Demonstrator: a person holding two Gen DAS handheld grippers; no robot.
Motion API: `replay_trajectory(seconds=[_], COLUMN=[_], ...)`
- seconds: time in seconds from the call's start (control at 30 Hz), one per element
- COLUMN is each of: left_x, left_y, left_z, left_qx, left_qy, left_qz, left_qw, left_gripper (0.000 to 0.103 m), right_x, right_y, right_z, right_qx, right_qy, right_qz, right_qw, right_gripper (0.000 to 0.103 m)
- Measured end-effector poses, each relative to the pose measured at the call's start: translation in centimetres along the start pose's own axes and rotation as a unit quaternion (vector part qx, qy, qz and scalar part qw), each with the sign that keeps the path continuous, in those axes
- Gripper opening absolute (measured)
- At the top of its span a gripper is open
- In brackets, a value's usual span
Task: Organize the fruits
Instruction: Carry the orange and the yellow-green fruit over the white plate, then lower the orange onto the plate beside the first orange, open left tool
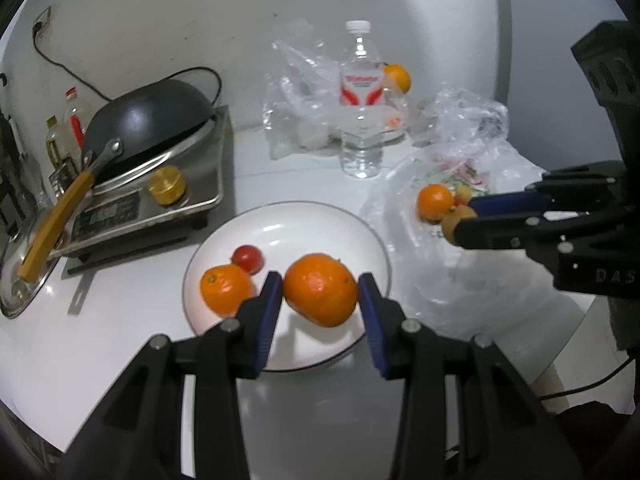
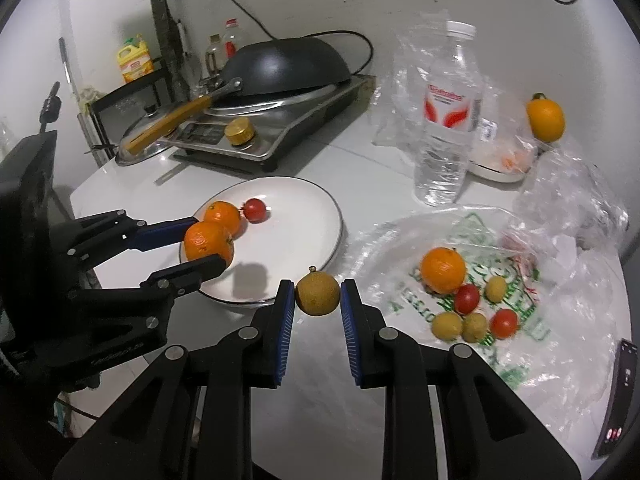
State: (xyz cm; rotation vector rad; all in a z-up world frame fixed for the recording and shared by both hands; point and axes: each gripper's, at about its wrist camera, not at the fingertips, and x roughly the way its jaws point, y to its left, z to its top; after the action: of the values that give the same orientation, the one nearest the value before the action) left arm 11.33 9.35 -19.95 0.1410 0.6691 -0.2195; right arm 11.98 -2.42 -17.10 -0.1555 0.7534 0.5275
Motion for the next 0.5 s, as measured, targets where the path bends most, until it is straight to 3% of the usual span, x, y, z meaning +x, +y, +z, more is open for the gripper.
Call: replay_trajectory(seconds=[0.5], left_x=[1.7], left_y=[3.8], left_z=[-2.2], left_qx=[-0.031], left_qy=[0.014], left_qz=[0.025], left_qw=[0.9991], left_gripper=[0.040], right_x=[3.1], right_y=[3.6], right_z=[1.6], right_qx=[-0.034], right_qy=[0.023], right_qz=[0.014], right_qw=[0.999], right_gripper=[0.025])
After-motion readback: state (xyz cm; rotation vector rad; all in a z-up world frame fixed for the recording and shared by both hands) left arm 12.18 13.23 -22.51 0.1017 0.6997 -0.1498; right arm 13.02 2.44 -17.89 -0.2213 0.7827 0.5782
